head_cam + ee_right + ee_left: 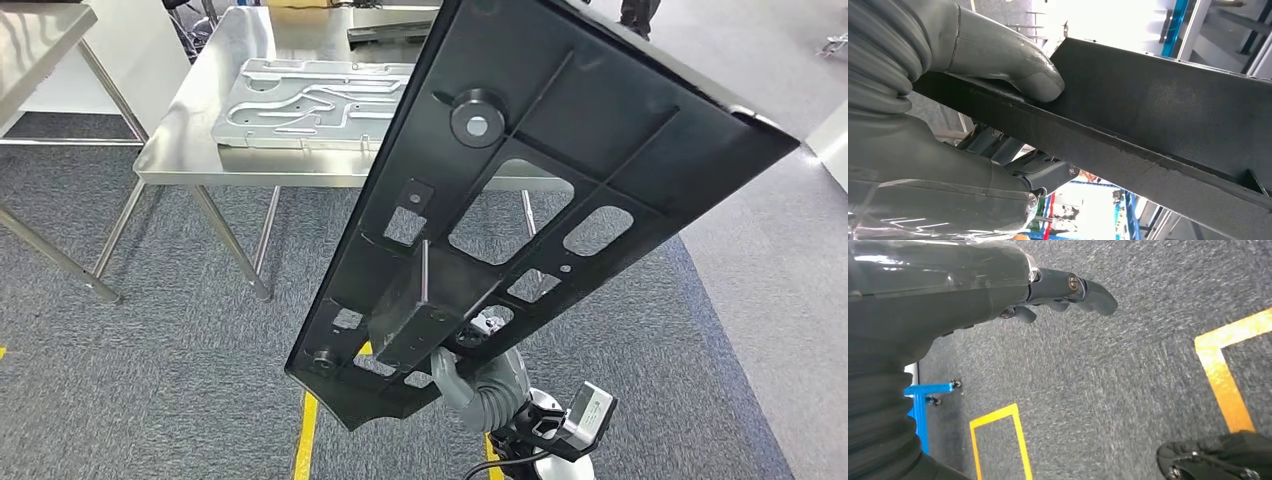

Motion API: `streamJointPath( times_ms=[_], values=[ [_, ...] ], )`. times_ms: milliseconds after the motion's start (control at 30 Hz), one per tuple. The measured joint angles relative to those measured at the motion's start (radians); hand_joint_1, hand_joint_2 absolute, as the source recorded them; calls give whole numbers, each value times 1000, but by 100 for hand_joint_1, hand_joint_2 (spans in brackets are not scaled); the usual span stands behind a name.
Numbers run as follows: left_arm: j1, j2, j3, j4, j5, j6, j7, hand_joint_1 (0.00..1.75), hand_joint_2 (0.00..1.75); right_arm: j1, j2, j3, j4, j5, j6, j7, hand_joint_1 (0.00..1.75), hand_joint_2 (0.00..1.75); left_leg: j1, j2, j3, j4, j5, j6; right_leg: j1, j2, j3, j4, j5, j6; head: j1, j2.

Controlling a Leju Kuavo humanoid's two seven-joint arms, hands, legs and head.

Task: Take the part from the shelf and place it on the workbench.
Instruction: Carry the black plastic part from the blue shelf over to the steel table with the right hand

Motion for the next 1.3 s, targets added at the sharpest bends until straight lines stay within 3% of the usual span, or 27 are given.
streamJointPath(
  times_ms=[33, 100, 233, 300, 367, 400, 433, 467, 533, 567, 633, 733, 800, 900, 933, 967, 1033, 1067, 1133, 1233, 1300],
  values=[
    [0, -1, 0, 0, 0, 0, 0, 0, 175, 0, 0, 0, 0, 0, 0, 0, 175, 175, 0, 0, 9, 0, -6, -3, 1, -2, 22, -64, 37, -3, 0, 0],
    [-1, -2, 0, 0, 0, 0, 0, 0, 175, -1, 0, 0, 0, 0, 0, 0, 175, 175, -2, -1, 17, -1, -17, -14, 6, -5, 51, -149, 62, -14, 0, 0],
    [-3, -1, 0, 0, 0, 0, 0, 0, 175, -1, 0, 0, 0, 0, 0, 0, 175, 175, -2, -1, 26, 23, -28, -39, 5, -3, 74, -173, 65, -38, 0, 0],
    [-5, -1, 0, 0, 0, 0, 0, 0, 175, -3, 0, 0, 0, 0, 1, 0, 175, 175, 1, -1, -9, 99, -69, -46, 3, -4, 90, -176, 58, -48, 0, 0],
    [-5, -1, 0, 0, 0, 1, 0, 0, 175, -3, 0, 1, 1, 0, 1, 0, 175, 175, 3, -1, -84, 226, -125, -52, 4, -4, 98, -176, 49, -53, 0, 0],
    [-4, -1, 0, 0, 0, 1, -1, 0, 175, -3, 0, 1, 2, 0, 1, 0, 175, 175, 4, -1, -118, 273, -138, -55, 5, -3, 102, -176, 44, -53, 0, 0],
    [-2, -1, 0, 0, 0, 1, -1, 0, 175, -3, 0, 1, 2, 0, 1, 0, 175, 175, 5, -1, -137, 287, -131, -56, 5, -1, 108, -175, 39, -53, 0, 0],
    [-1, -1, 0, 0, 0, 0, -1, 0, 175, -3, 0, 1, 3, 0, 2, 0, 175, 175, 5, -1, -138, 264, -102, -56, 5, 1, 116, -175, 33, -51, 0, 0],
    [0, 0, 0, 0, 0, 0, 0, 0, 175, -4, 0, 1, 4, 0, 3, 0, 175, 175, 6, -1, -99, 135, -8, -52, 5, 2, 137, -176, 17, -46, 0, 0],
    [0, 0, 0, 0, 0, 0, 0, 0, 175, -4, 0, 1, 4, 0, 4, 0, 175, 175, 3, 0, -80, 77, 15, -49, 5, 2, 145, -176, 10, -42, 0, 0],
    [-1, 0, 0, 0, 0, 1, -1, 0, 175, -6, 1, 2, 5, 1, 5, 0, 175, 175, -2, 0, -62, 26, 25, -36, 7, 1, 154, -174, 1, -30, 0, 0],
    [1, -1, 0, 0, 1, 1, -1, 0, 175, -11, 2, 2, 5, 15, 2, 3, 175, 175, 0, -4, -46, 16, 25, -14, 8, -1, 160, -156, -6, -10, 0, 0],
    [-1, -1, 1, 0, 1, 1, -1, 0, 175, -15, 1, 2, 5, 25, 0, 5, 175, 175, 4, -7, -28, 9, 23, -4, 7, -2, 129, -93, -33, -1, 0, 0],
    [-3, -1, 1, 0, -1, 1, -1, 0, 175, -16, 1, 2, 5, 28, 0, 4, 175, 175, 2, -12, -17, 8, 10, 4, 5, -2, 7, 85, -98, 5, 0, 0],
    [-2, -1, 1, 0, -1, 1, -1, 0, 175, -15, 1, 2, 6, 28, 0, 4, 175, 175, 2, -13, -11, 8, 4, 3, 5, -2, -21, 109, -96, 5, 0, 0],
    [0, -1, 1, 0, -2, 1, -1, 0, 175, -15, 1, 2, 6, 27, 0, 3, 175, 175, 2, -15, -3, 8, -2, 2, 5, -2, -31, 96, -70, 4, 0, 0],
    [2, -2, 1, 0, -2, 0, -1, 0, 175, -15, 1, 2, 6, 23, 0, 2, 175, 175, 2, -17, 16, 7, -17, -3, 7, -2, -2, -22, 25, -4, 0, 0],
    [2, -3, 1, 0, -2, -1, -1, 0, 175, -15, 1, 2, 6, 20, -1, 2, 175, 175, 1, -18, 24, 7, -24, -6, 10, -2, 17, -82, 57, -10, 0, 0],
    [0, -4, 1, 0, -2, -1, -1, 0, 175, -13, 1, 1, 6, 17, 0, 1, 175, 175, 0, -19, 31, 4, -33, -16, 17, -2, 36, -151, 76, -23, 1, 0],
    [0, -3, 1, 0, -3, -1, -1, 0, 175, -9, 2, 1, 5, 15, 0, 0, 175, 175, -2, -18, 43, 17, -38, -36, 14, -1, 53, -167, 77, -39, 2, 0],
    [-1, -2, 1, 0, -3, -2, 0, 0, 175, -9, 3, 1, 5, 14, 0, 0, 175, 175, 0, -13, 23, 72, -63, -46, 9, -3, 74, -172, 71, -49, 2, 0]
  ],
)
